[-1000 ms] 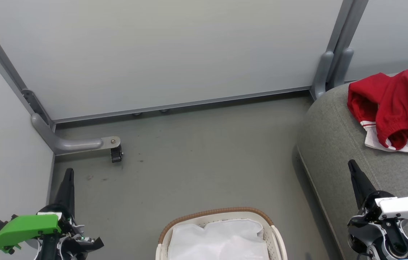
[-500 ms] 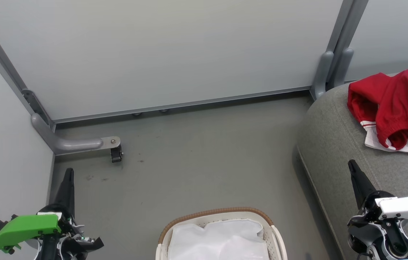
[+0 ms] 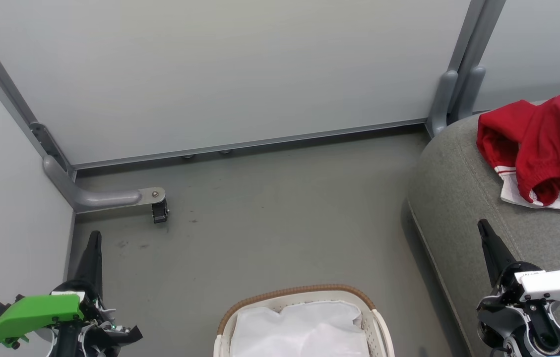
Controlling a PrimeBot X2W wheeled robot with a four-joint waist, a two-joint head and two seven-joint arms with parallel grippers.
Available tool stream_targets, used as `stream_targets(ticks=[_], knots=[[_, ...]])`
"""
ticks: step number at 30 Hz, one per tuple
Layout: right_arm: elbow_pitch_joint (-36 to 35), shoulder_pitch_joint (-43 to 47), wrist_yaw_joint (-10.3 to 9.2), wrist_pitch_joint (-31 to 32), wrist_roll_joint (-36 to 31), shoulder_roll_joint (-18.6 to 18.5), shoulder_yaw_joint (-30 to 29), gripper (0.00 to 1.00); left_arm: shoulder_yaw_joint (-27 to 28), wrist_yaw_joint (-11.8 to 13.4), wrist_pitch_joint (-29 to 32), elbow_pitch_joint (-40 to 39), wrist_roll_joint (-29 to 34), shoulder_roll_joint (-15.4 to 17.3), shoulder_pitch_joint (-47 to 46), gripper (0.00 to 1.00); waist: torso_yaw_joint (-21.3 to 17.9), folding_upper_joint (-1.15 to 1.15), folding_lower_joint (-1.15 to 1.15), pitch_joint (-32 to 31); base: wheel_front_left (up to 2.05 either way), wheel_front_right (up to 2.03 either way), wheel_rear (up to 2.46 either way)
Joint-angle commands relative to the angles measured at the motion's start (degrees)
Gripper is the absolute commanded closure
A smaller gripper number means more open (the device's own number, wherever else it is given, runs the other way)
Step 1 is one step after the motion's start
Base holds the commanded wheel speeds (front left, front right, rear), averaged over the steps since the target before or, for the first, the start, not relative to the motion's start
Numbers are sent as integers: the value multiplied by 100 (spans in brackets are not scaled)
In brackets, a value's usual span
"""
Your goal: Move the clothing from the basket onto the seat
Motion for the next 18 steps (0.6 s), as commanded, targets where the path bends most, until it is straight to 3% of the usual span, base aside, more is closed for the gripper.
stream_targets(ticks=[1,18], knots=[[-19,60,0,6,19,-32,-10,100,14,-25,24,-10,-5,11,-59,100,0,0,0,0,0,0,0],[-19,60,0,5,19,-32,-10,100,14,-25,25,-10,-5,10,-59,100,0,0,0,0,0,0,0]])
